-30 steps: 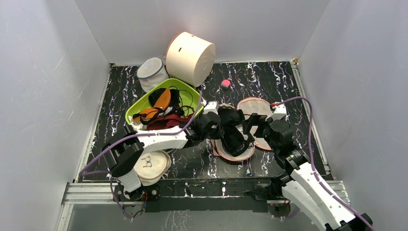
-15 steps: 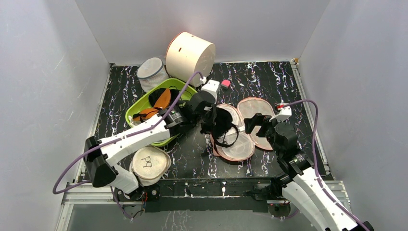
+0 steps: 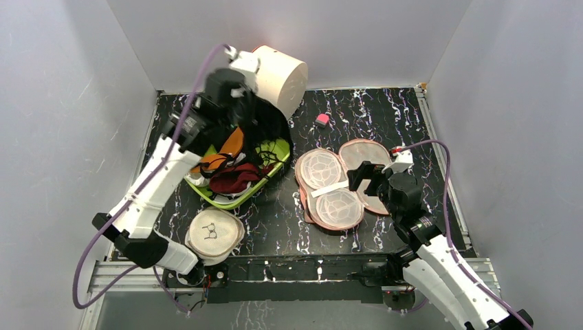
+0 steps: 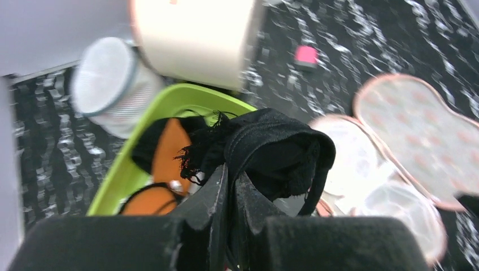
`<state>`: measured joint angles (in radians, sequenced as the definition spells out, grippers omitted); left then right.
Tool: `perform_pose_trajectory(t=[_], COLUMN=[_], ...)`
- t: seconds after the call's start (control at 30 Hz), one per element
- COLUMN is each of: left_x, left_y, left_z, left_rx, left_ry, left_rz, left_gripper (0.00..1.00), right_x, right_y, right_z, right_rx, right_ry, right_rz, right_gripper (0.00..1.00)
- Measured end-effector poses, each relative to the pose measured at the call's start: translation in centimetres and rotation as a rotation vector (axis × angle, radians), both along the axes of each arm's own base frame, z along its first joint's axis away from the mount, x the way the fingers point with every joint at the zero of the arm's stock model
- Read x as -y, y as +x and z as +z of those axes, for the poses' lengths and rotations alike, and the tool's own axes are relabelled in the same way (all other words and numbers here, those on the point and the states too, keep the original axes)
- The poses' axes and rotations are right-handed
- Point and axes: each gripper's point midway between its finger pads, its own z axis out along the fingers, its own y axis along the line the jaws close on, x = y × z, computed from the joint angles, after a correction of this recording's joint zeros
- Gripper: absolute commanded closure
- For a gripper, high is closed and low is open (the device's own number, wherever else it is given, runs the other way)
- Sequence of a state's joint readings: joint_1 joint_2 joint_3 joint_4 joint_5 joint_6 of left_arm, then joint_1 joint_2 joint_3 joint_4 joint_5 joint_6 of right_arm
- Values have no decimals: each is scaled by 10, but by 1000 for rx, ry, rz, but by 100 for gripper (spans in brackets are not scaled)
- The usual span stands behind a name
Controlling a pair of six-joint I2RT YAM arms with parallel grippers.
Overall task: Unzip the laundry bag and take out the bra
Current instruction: Place the bra in the bin.
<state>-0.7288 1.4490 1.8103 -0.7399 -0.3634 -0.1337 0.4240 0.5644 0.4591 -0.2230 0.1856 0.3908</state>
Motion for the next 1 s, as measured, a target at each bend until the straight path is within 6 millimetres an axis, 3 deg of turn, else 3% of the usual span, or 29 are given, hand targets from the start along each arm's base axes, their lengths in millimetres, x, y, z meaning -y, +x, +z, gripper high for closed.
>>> perform_pose_trajectory(t=[0.1,0.17,0.23,0.37,0.53,0.7,0.8,1.0], left_x=[-38,-49,-55,-64,-62,-65,-71,-87], left_y=[28,43,53,65,58,34,20,14], left_z=[16,15,3,-42,-102,-159,-181,-207], left_rx=[14,-1,-35,-136,-268,-382,-425,-461], left_ry=[-5,-17,-21,-29,-48,-78,-103,-152], left_rz=[74,86,92,107,107,138,169,238], left_gripper=[100,100,100,100,100,100,100,100], right_x=[0,0,0,0,-1,-1,-1,-1], right_y=[0,0,0,1,2,2,2,3], right_z=[-1,-1,-2,-2,-5,-7,-7,-6], right_rx=[-2,-5,-6,-7,-18,-25,-24,-21], right_ry=[-1,-2,-3,-3,-8,-11,-11,-9], right_rz=[0,0,0,0,0,0,0,0], right_gripper=[2,2,2,2,2,2,2,2])
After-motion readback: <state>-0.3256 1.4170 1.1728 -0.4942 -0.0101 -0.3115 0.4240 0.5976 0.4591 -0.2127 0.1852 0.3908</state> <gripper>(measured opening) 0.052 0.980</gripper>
